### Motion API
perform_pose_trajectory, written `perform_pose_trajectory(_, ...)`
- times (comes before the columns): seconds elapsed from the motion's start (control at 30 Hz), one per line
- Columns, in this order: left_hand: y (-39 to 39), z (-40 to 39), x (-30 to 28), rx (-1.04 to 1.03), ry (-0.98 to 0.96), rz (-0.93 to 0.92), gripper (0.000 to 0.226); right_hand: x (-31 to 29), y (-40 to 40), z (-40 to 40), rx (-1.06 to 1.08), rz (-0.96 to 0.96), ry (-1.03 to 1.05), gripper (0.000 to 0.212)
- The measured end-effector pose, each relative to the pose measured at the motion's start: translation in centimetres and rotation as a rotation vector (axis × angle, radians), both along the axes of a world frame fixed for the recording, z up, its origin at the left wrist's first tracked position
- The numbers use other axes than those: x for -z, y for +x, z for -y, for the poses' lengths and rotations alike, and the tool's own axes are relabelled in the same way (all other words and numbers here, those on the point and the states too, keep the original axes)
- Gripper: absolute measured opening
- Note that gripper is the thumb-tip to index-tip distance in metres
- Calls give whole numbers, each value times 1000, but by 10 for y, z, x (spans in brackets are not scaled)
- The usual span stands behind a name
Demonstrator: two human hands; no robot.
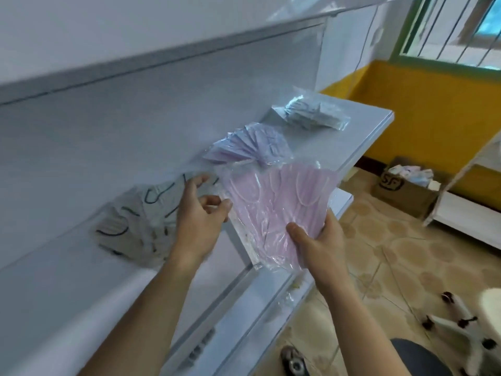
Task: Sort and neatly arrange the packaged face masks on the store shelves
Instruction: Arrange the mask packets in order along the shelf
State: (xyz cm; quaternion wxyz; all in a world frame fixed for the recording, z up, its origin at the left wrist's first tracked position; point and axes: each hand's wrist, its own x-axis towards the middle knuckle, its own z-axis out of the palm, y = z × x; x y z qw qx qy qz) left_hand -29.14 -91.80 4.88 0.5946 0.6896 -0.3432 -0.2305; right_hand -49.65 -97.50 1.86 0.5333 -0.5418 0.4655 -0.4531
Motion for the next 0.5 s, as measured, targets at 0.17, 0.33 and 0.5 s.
perform_pose_trajectory(0.17, -20, 87, 7, -110, -10, -145, 34, -9, -16, 114, -68, -35, 36, 52)
perform_pose_trajectory(0.33, -11, 139, -3, -296, -94, -248, 32, -35, 12, 201, -184, -81, -29, 45)
perform_pose_trajectory(0.5, 22, 132, -6, -547, -146, -128, 36, -49, 80, 269, -324, -195, -66, 42)
